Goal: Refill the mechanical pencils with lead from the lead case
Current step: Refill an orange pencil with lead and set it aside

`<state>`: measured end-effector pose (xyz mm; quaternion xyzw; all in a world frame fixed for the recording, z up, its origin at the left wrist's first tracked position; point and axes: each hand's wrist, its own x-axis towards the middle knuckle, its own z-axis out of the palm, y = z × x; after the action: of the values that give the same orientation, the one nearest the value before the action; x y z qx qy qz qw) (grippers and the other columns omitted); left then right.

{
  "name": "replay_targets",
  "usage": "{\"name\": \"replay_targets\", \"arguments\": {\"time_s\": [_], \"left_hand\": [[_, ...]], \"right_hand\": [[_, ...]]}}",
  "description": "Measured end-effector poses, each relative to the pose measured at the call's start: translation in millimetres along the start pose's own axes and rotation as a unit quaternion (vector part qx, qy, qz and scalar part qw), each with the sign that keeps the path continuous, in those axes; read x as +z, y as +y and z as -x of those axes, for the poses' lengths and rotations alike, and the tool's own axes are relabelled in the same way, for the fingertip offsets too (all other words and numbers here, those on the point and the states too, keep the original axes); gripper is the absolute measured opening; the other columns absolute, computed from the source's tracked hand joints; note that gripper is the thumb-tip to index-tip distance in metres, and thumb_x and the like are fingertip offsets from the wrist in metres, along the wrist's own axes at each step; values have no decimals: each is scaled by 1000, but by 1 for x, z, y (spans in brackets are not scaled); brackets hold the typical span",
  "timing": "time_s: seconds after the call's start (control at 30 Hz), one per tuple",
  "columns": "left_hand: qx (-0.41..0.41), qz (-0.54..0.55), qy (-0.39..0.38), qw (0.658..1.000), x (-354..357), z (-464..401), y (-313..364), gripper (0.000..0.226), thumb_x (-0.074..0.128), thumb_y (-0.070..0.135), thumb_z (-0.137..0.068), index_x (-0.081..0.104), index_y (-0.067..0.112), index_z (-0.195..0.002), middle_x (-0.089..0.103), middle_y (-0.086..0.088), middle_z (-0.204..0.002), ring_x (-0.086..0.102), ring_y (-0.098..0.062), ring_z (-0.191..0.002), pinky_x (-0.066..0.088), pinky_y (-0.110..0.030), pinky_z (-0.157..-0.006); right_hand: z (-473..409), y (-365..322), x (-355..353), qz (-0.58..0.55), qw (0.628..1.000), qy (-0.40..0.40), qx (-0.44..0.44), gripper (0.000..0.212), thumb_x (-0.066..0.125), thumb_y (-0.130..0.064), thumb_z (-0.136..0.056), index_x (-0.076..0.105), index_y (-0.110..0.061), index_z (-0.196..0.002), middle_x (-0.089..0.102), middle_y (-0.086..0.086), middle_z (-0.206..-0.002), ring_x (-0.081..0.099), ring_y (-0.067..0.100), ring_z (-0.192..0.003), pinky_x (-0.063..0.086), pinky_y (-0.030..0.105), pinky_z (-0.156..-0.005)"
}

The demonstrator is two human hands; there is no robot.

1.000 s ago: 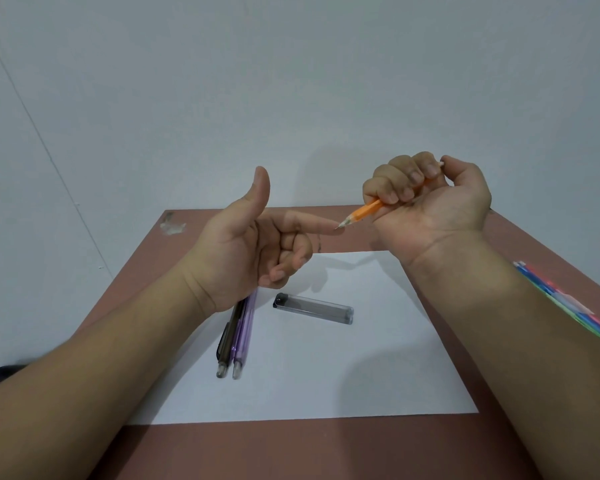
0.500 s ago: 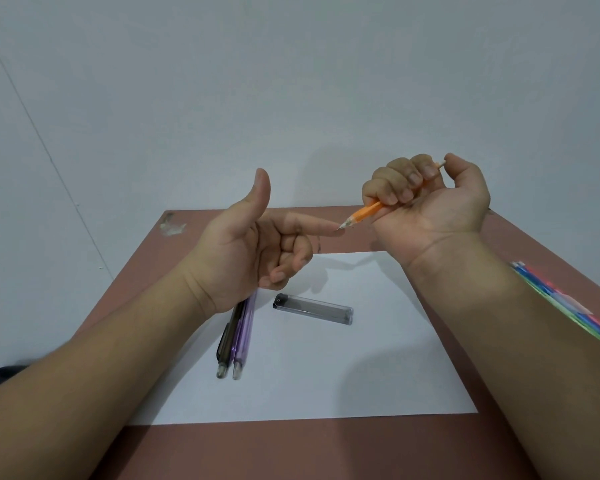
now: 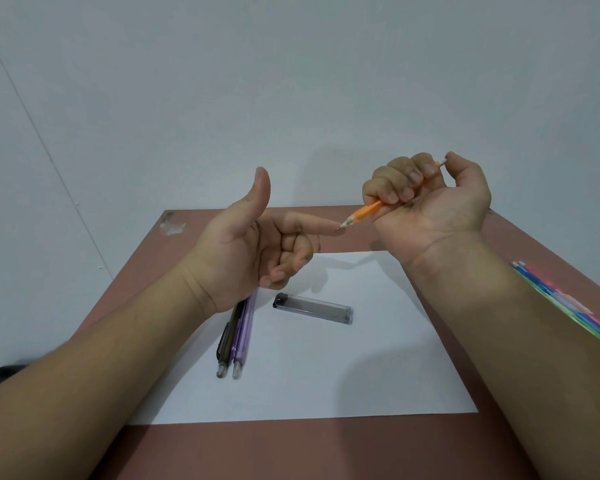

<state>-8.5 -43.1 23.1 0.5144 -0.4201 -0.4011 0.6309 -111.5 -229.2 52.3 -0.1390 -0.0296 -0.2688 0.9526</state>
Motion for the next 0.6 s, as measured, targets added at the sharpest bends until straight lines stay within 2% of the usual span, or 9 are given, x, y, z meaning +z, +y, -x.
{"name": "replay_targets", "arguments": {"time_s": [0.17,0.23,0.3,0.4,0.47,0.6], "left_hand": [[4,0,-3,1000,0,0,0,95,13,72,-93,70,1,-120,50,-12,-71,34,-19,-50,12,-42,-56],[6,7,-7,1000,0,0,-1,87,19,67,-94,71,2,-119,51,-10,-70,33,-19,-51,12,-41,-55],[13,5,1,1000,2,1,-2,68,32,55,-96,72,4,-117,51,-8,-69,32,-18,-52,11,-41,-56],[44,-56,46,996,6,3,-5,33,55,26,-91,77,10,-110,48,-2,-65,30,-15,-53,13,-37,-57],[53,-89,72,992,11,2,-7,23,69,22,-84,80,17,-104,46,1,-60,32,-13,-53,17,-31,-55],[51,-112,123,985,19,-1,-5,15,80,20,-77,82,21,-92,47,0,-56,36,-13,-52,24,-24,-51]], "right_hand": [[0,-1,1,1,1000,-4,-2,36,34,-30,-93,36,-15,-60,29,-1,-61,22,16,-47,22,25,-50],[0,-1,1,4,1000,-5,-5,35,34,-30,-93,35,-15,-61,29,-1,-61,22,16,-47,22,24,-50],[0,-1,1,3,1000,-6,-5,35,34,-30,-93,35,-15,-61,29,-2,-61,23,15,-47,22,24,-50],[0,0,0,2,1000,-9,-3,35,34,-30,-93,35,-15,-61,29,-2,-61,23,16,-46,22,25,-49],[0,-1,0,-1,1000,-12,0,36,33,-30,-93,35,-15,-60,29,-2,-61,23,16,-46,22,24,-49],[0,0,1,3,1000,-11,2,35,32,-30,-93,35,-16,-61,29,-2,-61,23,16,-46,22,24,-49]]}}
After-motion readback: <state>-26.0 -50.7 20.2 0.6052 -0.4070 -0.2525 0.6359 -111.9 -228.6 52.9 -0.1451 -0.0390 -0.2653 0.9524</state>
